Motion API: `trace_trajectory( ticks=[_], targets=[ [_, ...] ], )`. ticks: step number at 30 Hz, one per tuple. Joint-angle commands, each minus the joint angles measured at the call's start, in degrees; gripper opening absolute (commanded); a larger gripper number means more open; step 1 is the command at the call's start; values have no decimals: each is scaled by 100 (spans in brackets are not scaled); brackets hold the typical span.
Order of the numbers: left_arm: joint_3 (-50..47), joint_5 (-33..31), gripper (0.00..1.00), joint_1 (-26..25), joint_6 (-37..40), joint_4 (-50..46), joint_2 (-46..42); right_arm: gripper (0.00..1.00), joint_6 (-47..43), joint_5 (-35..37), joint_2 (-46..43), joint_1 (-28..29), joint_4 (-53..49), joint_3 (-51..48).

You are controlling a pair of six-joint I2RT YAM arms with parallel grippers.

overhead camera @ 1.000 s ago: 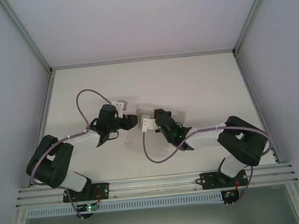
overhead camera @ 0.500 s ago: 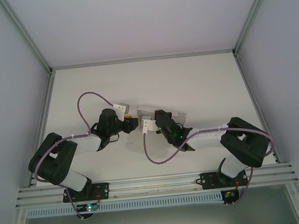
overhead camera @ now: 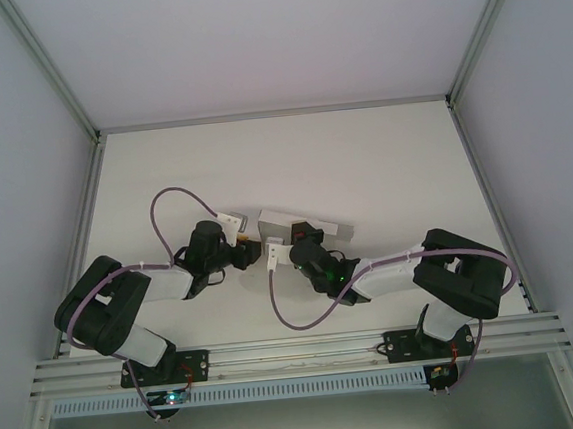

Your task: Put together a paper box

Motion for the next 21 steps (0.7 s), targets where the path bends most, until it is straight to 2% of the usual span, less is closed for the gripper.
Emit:
trace_trajectory(
  ticks=[1, 7, 13, 17, 21],
  targets=[
    [250, 383, 48, -75, 400, 530, 139, 0, 341, -301, 243, 76, -1311, -239],
    [578, 568, 59, -76, 597, 997, 472, 0, 495, -491, 291, 45, -1616, -147],
    [884, 406, 61, -76, 648, 1144, 685, 0, 819, -965, 184, -86, -2160, 14],
    [1029, 812, 72, -75, 731, 1285, 798, 0, 821, -1055, 304, -120, -2371, 136],
    [1116, 1317, 71, -79, 935, 1462, 905, 0, 816, -1128, 425, -171, -2536, 249]
  ],
)
